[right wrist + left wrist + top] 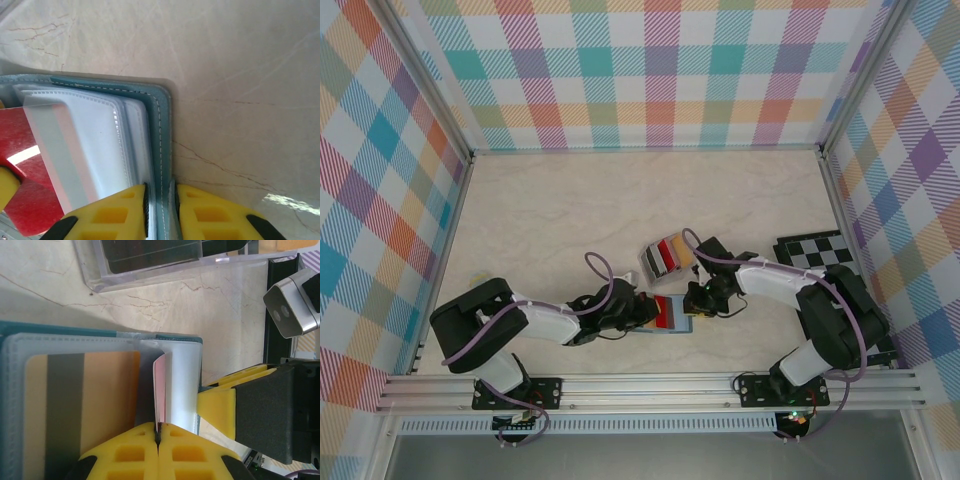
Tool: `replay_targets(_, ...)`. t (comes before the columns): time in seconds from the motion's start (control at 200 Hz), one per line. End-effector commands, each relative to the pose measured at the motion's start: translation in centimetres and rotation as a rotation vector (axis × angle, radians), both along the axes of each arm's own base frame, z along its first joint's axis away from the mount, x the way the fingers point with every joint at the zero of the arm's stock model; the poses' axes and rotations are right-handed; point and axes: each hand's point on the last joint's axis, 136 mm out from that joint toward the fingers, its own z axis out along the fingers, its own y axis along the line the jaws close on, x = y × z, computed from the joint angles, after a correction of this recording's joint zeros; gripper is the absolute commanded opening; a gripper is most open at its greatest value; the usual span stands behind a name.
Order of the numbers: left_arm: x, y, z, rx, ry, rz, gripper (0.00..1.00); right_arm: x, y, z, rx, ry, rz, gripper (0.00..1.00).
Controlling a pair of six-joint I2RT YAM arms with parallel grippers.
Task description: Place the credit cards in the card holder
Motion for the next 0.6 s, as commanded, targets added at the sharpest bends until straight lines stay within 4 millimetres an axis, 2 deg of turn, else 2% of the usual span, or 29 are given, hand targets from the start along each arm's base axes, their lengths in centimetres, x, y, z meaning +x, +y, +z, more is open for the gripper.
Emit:
replay_targets(0.0,-1.2,-0.5,-1.2,0.066,0.024,-0.066,0.05,-0.1,0.7,-0.7,0.026,0.013,0.001,0.2)
replay_targets(0.27,-1.0,-2.2,-1.8,0.078,0.038,-0.089,0.13,0.0,0.6,-0.5,0.017,0.01,-0.01,0.22)
replay_targets(0.395,-1.1,-1.2,-2.1,0.121,0.046,-0.073,0.19,0.2,-0.1,-0.5,-0.023,-0.005,-0.02,0.25)
replay_targets(0.46,-1.1,-0.5,-2.0,0.155,0.043,-0.063,0.26,0.3,-0.3,-0.3,-0.036,-0.012,-0.019,0.27)
replay_targets(0.595,-1.0,0.3,-1.5,0.19,0.029,-0.054,0.3,0.3,-0.4,-0.1,-0.041,-0.02,-0.015,0.28)
